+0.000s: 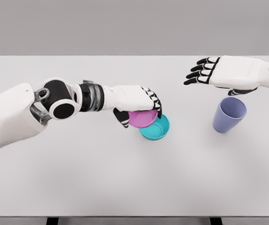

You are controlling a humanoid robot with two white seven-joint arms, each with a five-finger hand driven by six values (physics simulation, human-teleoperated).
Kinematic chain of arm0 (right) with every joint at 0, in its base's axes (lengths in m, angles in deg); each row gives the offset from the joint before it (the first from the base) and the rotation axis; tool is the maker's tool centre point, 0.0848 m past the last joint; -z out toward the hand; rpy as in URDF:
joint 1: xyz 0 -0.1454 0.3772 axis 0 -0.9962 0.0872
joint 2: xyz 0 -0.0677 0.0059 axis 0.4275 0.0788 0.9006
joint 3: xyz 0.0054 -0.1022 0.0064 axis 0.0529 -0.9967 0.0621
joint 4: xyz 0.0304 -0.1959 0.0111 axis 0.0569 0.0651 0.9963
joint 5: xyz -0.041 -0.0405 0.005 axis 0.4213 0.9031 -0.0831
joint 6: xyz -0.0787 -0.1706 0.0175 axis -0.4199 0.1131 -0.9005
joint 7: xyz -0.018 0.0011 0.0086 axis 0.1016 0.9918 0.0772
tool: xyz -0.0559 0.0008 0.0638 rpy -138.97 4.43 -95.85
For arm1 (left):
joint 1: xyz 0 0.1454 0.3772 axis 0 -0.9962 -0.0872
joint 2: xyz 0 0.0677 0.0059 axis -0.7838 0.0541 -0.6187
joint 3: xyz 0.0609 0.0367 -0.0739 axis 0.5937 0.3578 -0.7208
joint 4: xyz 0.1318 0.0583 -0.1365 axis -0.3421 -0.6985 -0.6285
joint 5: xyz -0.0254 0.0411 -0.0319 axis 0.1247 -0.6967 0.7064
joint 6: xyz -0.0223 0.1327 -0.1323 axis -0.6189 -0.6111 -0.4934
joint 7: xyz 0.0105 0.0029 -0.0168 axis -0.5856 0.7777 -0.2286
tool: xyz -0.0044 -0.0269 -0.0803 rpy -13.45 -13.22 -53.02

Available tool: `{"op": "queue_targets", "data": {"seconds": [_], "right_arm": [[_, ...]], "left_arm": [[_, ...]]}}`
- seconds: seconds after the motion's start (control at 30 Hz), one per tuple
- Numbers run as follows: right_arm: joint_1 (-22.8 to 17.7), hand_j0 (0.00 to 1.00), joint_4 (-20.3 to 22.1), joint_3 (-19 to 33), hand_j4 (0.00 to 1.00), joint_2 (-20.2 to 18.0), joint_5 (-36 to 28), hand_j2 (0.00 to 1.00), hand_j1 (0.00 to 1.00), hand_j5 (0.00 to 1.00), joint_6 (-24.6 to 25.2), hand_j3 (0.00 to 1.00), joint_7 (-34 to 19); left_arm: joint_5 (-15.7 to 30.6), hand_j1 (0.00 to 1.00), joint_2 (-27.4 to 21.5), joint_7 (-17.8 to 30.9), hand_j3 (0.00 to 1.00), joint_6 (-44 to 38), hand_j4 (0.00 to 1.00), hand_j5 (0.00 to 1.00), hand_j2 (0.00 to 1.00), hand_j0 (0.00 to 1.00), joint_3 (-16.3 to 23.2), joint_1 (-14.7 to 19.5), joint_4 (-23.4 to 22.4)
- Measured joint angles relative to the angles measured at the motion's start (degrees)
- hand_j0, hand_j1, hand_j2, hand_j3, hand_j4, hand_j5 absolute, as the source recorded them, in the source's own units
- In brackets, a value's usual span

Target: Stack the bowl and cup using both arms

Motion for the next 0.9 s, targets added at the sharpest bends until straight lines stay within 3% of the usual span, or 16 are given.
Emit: {"op": "queue_targets", "data": {"seconds": [0.3, 0.9], "right_arm": [[-0.1, 1.0, 0.0, 0.0, 1.0, 0.0, 0.0, 1.0, 1.0, 1.0, 0.0, 1.0, 0.0], [0.0, 1.0, -0.1, 0.0, 1.0, 0.2, 0.0, 1.0, 1.0, 1.0, 0.0, 1.0, 0.0]], "left_arm": [[-2.0, 0.65, 2.4, 0.0, 0.65, -0.2, 0.65, 0.65, 0.65, 0.65, 2.0, 0.1, -0.3], [-3.8, 0.66, 5.0, 0.0, 0.66, 0.1, 0.66, 0.66, 0.66, 0.66, 2.3, -0.2, -2.0]]}}
